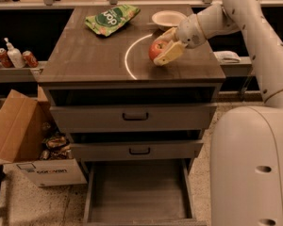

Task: Pick apple from bottom drawer and place on counter

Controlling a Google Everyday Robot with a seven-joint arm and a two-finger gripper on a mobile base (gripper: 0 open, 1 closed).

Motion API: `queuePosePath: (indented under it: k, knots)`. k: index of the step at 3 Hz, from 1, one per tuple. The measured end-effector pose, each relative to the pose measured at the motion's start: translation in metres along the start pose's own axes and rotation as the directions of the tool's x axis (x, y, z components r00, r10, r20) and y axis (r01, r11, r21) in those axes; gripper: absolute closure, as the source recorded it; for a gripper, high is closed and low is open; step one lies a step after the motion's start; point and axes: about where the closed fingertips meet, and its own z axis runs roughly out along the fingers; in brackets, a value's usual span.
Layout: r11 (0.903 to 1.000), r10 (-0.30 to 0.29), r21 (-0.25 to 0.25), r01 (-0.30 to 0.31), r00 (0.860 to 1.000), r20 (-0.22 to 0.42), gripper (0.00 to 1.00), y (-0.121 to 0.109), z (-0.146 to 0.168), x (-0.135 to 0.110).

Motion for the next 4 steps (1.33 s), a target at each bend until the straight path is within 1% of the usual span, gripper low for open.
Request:
queuePosePath:
  k: [1,3,4]
  knots:
    - [0.9997,0.02,-0.015,-0.02,1.0,-0.023,0.59,-0.005,0.011,0.003]
    - [0.9984,0.041,-0.037,-0.042,0.999,-0.034,0.11,-0.01,0.023,0.006]
    - [0.9981,0.047,-0.039,-0.047,0.999,-0.024,0.0,-0.013,0.024,0.008]
